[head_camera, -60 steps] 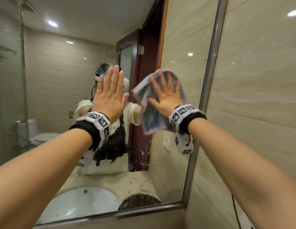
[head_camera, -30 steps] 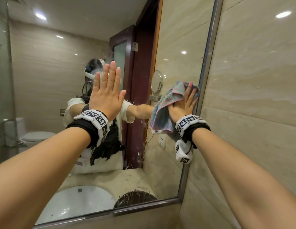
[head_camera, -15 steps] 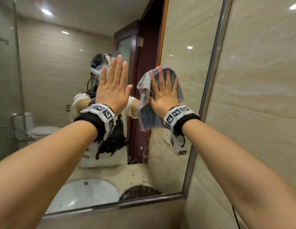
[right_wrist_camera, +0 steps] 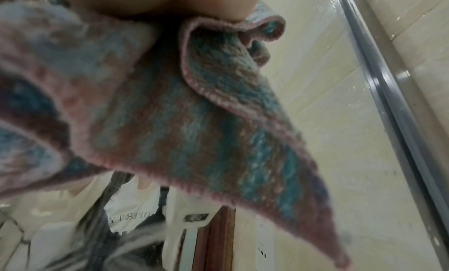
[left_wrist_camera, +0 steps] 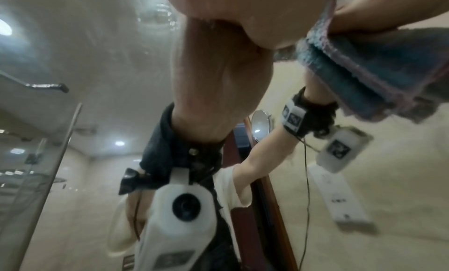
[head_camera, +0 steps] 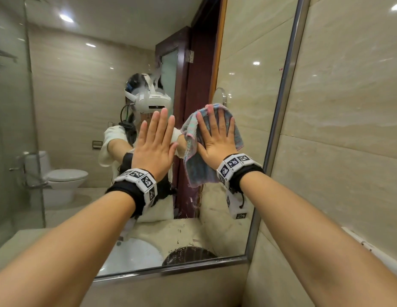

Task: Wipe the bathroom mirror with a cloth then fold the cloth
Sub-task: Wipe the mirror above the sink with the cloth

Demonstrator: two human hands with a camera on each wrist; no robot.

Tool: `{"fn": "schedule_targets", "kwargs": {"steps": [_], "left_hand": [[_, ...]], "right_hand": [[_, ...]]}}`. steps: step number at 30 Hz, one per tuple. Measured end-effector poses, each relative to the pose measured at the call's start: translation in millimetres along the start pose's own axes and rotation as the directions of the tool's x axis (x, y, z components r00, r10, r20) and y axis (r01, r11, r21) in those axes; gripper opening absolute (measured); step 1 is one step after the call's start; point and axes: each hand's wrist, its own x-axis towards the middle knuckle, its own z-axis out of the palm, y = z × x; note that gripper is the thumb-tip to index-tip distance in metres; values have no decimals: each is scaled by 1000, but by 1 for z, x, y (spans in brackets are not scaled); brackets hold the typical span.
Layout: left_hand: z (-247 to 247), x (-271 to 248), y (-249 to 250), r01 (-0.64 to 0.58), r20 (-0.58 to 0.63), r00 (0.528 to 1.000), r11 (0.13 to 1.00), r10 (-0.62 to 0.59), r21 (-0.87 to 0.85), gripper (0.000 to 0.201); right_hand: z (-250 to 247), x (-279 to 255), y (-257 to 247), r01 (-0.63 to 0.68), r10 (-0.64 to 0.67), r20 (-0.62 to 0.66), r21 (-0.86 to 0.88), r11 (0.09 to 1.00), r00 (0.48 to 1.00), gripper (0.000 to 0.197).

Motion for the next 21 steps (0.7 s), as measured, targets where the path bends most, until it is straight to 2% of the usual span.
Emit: {"fn": "schedule_targets", "kwargs": {"steps": [5,6,8,10,11,14,21], "left_hand": [[2,-1,-1,4,-10,1000,1000,-4,21,61],[2,-1,-1,6,-12,1000,1000,-5,18,61],[3,-2,-1,13,-17,1000,1000,-13,9,61],[3,-2,0,11,-22,1000,1000,-11,-1,60],[4,-2,0,7,-24,1000,1000,-8,-5,60],[4,-2,0,-5,-32,999,1000,4,-15,59],[5,-2,1,-7,-60,998,999,5,-31,61]], "right_hand": [[-8,3,7,27,-28,39,20,999,999,72],[-13,8,13,1,-2,43,26,1000,999,74],[-28,23,29,-155,153,29,86,984,988,78],[-43,36,45,-332,336,-5,140,933,942,79],[-45,39,50,-372,379,-35,135,918,925,79],[-38,33,53,-380,394,-112,129,916,912,82],[2,-20,54,-400,402,-12,78,913,916,83]]}}
